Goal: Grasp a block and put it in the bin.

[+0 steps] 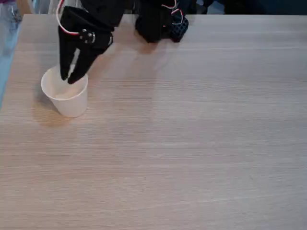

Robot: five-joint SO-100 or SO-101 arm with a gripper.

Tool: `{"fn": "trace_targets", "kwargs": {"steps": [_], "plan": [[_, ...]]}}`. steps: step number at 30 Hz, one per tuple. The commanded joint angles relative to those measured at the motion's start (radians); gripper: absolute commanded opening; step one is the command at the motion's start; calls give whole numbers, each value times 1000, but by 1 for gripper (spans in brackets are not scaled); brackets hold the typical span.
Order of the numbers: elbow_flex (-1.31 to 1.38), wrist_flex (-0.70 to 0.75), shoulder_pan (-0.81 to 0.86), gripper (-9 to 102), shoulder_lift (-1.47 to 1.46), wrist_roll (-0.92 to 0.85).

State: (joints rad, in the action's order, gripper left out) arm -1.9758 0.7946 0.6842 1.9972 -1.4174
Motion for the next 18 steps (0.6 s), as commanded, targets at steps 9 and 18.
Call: {"fn": "trace_targets", "kwargs": {"steps": [9,18], "plan": [[-118,41,-235,0,156,69],[-331,94,-445,0,318,103]]}}
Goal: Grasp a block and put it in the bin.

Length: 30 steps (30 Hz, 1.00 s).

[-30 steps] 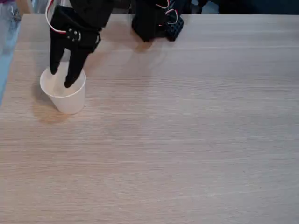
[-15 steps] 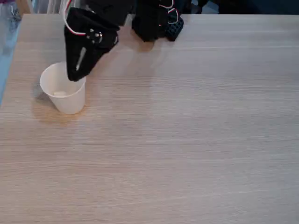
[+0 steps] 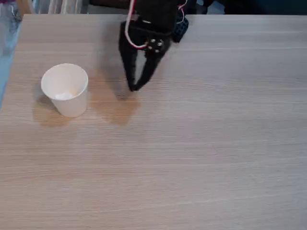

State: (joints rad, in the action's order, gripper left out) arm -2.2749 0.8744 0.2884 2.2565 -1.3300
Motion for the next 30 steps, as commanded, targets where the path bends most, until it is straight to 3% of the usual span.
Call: {"fn": "trace_targets", "kwargs": {"steps": [1,20,30], "plan": [[-54,20,-69,0,75,18],[-528,123,-341,0,580,-78],[-790,376,-400,0,1072,-167]]}}
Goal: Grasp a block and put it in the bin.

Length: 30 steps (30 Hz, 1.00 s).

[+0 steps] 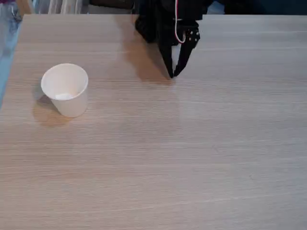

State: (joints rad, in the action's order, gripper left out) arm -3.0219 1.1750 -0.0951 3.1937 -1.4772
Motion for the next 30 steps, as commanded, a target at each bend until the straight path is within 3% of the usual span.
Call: {"fn": "trace_targets", "kwargs": {"steps": [1,30], "plan": [[-48,97,-25,0,138,-11],[-83,169,5,1,138,-89]]}}
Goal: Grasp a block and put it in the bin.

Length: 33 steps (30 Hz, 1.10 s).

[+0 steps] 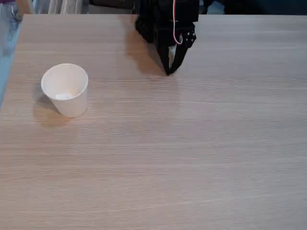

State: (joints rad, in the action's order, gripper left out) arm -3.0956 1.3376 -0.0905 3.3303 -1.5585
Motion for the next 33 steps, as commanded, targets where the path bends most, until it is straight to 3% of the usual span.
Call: {"fn": "trace_targets", "kwargs": {"steps": [1,33], "plan": [[-9,6,0,1,2,-8],[-9,6,0,4,2,-8]]}}
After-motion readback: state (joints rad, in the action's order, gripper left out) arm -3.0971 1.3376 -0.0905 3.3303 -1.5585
